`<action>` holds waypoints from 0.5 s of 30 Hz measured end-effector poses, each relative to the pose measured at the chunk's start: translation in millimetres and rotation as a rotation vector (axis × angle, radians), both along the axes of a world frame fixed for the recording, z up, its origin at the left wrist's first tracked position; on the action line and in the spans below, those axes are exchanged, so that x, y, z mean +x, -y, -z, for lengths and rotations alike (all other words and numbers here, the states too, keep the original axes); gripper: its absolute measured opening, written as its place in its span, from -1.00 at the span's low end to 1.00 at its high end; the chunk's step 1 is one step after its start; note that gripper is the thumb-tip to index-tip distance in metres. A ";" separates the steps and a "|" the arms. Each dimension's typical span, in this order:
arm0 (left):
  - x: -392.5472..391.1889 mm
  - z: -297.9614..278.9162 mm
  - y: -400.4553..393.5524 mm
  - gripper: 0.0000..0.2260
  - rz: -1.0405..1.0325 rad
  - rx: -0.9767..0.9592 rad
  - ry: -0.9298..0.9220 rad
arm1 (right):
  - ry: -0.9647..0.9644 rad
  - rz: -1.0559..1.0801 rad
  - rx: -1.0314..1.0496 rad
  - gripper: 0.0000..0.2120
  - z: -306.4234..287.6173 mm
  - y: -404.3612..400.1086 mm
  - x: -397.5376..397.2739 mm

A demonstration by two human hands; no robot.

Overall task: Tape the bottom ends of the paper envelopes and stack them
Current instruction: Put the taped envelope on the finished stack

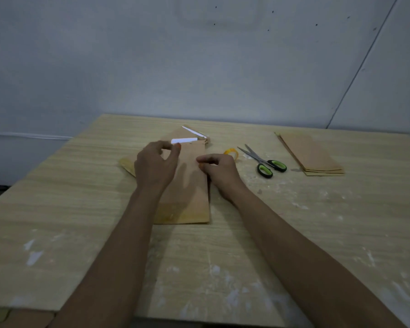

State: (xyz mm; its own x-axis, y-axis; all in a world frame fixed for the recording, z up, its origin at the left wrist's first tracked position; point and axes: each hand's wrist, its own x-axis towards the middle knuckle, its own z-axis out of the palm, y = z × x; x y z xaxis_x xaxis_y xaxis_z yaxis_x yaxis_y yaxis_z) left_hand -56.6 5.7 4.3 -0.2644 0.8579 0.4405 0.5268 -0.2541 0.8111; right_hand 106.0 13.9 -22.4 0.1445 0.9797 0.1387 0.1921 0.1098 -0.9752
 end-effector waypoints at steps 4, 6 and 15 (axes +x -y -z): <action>-0.2 8.7 -10.1 -0.76 0.059 -0.109 0.146 | -0.045 -0.039 -0.036 -0.76 1.4 12.6 23.5; 4.0 11.6 -13.3 -0.71 0.076 -0.162 0.261 | -0.083 -0.048 -0.059 -0.73 -0.6 20.4 37.0; 40.1 10.1 2.5 -0.88 0.318 -0.316 0.529 | -0.156 -0.159 -0.130 -0.78 -11.4 60.9 92.7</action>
